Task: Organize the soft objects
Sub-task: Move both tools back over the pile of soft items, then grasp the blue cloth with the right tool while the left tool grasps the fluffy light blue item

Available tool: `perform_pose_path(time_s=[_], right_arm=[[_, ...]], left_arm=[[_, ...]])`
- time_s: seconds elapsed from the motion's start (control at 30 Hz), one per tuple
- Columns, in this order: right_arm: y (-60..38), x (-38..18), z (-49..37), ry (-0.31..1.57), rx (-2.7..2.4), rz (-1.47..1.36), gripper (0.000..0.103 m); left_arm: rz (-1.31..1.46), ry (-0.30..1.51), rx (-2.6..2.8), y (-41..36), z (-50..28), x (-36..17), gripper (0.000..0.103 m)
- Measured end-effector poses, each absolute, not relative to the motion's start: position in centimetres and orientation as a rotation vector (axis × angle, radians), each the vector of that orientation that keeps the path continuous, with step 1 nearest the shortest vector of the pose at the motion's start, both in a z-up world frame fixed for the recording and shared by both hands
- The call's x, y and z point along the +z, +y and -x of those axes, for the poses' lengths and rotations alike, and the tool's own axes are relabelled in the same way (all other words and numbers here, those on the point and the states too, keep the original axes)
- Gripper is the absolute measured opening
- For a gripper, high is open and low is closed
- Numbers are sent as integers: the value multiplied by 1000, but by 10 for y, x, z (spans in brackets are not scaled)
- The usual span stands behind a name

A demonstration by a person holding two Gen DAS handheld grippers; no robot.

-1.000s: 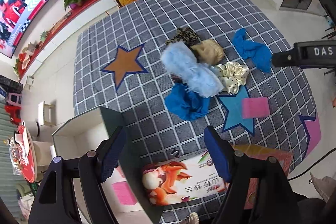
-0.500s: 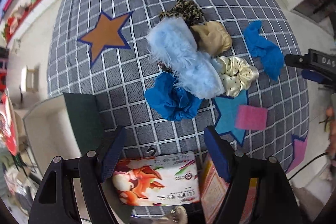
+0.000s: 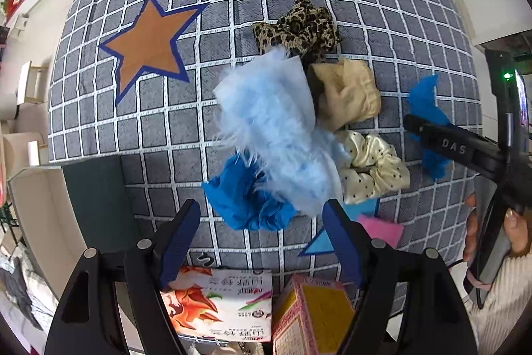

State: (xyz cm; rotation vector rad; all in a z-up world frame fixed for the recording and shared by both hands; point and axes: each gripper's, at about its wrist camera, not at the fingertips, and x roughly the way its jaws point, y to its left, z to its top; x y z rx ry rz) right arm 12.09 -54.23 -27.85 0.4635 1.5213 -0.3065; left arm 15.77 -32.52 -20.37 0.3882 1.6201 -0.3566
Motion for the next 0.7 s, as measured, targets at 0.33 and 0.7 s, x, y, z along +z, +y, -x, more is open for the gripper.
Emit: perform_pose_path(time_s=[0.33,0.7], right_arm=[[-526,-297,-116,1536,-305,-341,103],[-570,-265,-110,1497,-404,-401,12]], left_arm=[[-366,1657,-310,-328,-166,-225,79],[-395,1647,-284,-338,-182,-240,79]])
